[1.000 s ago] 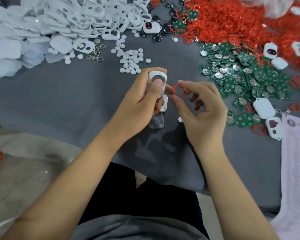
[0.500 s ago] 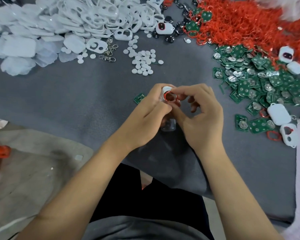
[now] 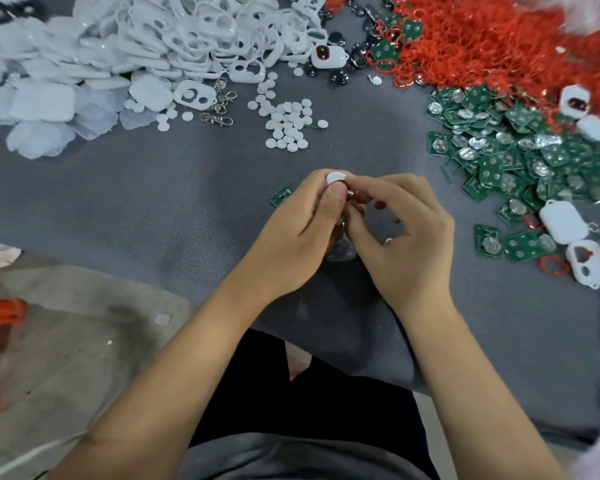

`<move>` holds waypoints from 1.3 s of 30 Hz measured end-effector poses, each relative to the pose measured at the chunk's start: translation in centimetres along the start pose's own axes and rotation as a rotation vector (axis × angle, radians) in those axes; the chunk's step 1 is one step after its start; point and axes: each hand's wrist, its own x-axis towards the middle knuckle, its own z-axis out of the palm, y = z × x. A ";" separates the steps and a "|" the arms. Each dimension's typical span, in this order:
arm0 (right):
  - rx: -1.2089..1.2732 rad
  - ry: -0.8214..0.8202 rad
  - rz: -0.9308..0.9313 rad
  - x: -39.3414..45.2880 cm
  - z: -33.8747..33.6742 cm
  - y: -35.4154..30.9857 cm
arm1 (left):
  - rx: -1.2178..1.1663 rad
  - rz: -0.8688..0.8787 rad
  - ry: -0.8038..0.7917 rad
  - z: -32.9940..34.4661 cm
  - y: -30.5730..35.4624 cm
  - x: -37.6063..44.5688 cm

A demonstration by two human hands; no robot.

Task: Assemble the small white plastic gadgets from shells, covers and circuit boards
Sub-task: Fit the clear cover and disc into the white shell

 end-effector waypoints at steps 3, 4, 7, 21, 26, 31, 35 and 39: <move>-0.029 0.057 -0.049 0.0 0.0 0.0 | -0.100 -0.031 -0.032 -0.2 -0.1 0.0; -0.028 0.062 -0.053 0.0 0.0 0.0 | -0.114 -0.030 -0.045 -0.3 -0.1 0.0; -0.016 0.041 -0.045 -0.1 0.0 0.1 | -0.112 -0.012 -0.065 -0.4 0.0 0.0; 0.048 -0.013 0.013 -0.1 -0.1 0.0 | -0.283 -0.046 -0.136 -0.6 -0.9 0.2; 0.077 -0.036 0.022 -0.1 -0.2 -0.1 | -0.260 -0.030 -0.140 -0.5 -1.2 0.4; 0.089 -0.063 0.009 -0.1 -0.1 -0.2 | -0.309 -0.041 -0.149 -0.7 -1.2 0.4; 0.128 -0.079 0.032 0.0 -0.1 -0.1 | -0.316 -0.041 -0.166 -0.7 -1.3 0.5; 0.183 -0.099 0.071 0.0 -0.3 -0.1 | -0.263 -0.016 -0.167 -0.7 -1.2 0.4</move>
